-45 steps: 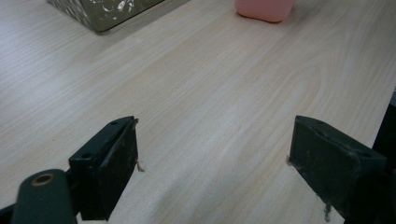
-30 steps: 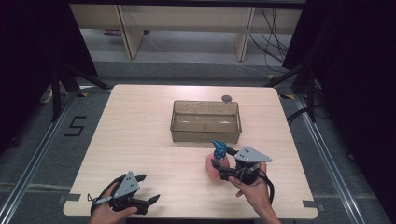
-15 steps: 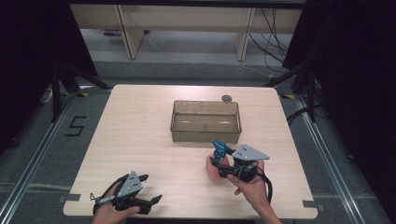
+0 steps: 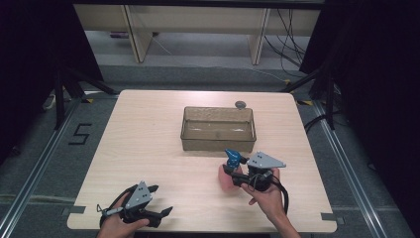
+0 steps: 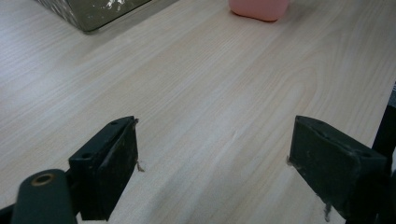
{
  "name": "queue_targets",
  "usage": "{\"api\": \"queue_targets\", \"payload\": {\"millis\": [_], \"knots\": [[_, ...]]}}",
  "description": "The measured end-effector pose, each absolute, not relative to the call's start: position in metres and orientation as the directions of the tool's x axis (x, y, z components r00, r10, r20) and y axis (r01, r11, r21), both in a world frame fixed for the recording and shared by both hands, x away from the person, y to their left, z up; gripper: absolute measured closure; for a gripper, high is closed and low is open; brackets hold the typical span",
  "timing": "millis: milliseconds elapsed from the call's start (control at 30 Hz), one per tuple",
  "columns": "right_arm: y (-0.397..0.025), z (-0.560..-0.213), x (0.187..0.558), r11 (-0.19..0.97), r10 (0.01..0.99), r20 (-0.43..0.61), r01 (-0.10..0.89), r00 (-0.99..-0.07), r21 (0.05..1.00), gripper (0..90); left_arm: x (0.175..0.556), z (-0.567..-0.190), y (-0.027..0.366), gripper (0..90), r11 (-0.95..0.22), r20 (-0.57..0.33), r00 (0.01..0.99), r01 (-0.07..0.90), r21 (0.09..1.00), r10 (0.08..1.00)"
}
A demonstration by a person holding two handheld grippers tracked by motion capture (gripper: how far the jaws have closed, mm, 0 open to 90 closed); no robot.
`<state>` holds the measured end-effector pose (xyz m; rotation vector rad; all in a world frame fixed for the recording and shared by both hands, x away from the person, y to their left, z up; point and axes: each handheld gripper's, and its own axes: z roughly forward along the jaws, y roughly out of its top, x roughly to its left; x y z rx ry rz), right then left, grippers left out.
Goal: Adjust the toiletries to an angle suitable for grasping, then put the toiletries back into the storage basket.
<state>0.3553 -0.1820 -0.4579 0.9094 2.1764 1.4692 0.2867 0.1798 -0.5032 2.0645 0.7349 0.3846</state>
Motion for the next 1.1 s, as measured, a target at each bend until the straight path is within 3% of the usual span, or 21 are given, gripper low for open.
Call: {"api": "queue_targets", "payload": {"millis": [67,167,567,700,1100], "knots": [[-0.1818,-0.4577,0.3555,0.259,0.694,0.023,0.279,-0.720,0.925,43.6,0.2867,-0.5021,0.1809,15.0,-0.446,0.003,0.777,0.358,0.820,0.629],[-0.1808,-0.4579,0.3550,0.236,0.688,0.068,0.311,-0.723,0.921,45.0,0.2884,-0.5007,0.1830,15.0,-0.482,0.029,0.791,0.343,0.806,0.611],[-0.1789,-0.4578,0.3561,0.214,0.690,0.079,0.308,-0.719,0.927,51.2,0.2838,-0.5020,0.1833,15.1,-0.452,0.019,0.782,0.340,0.824,0.623],[-0.1770,-0.4543,0.3521,0.260,0.720,0.005,0.276,-0.694,0.925,53.1,0.2818,-0.5001,0.1839,15.0,-0.454,0.021,0.791,0.329,0.828,0.611],[-0.1787,-0.4512,0.3499,0.215,0.755,0.043,0.309,-0.654,0.926,53.5,0.2831,-0.5009,0.1838,15.1,-0.469,0.031,0.792,0.329,0.820,0.609]]}}
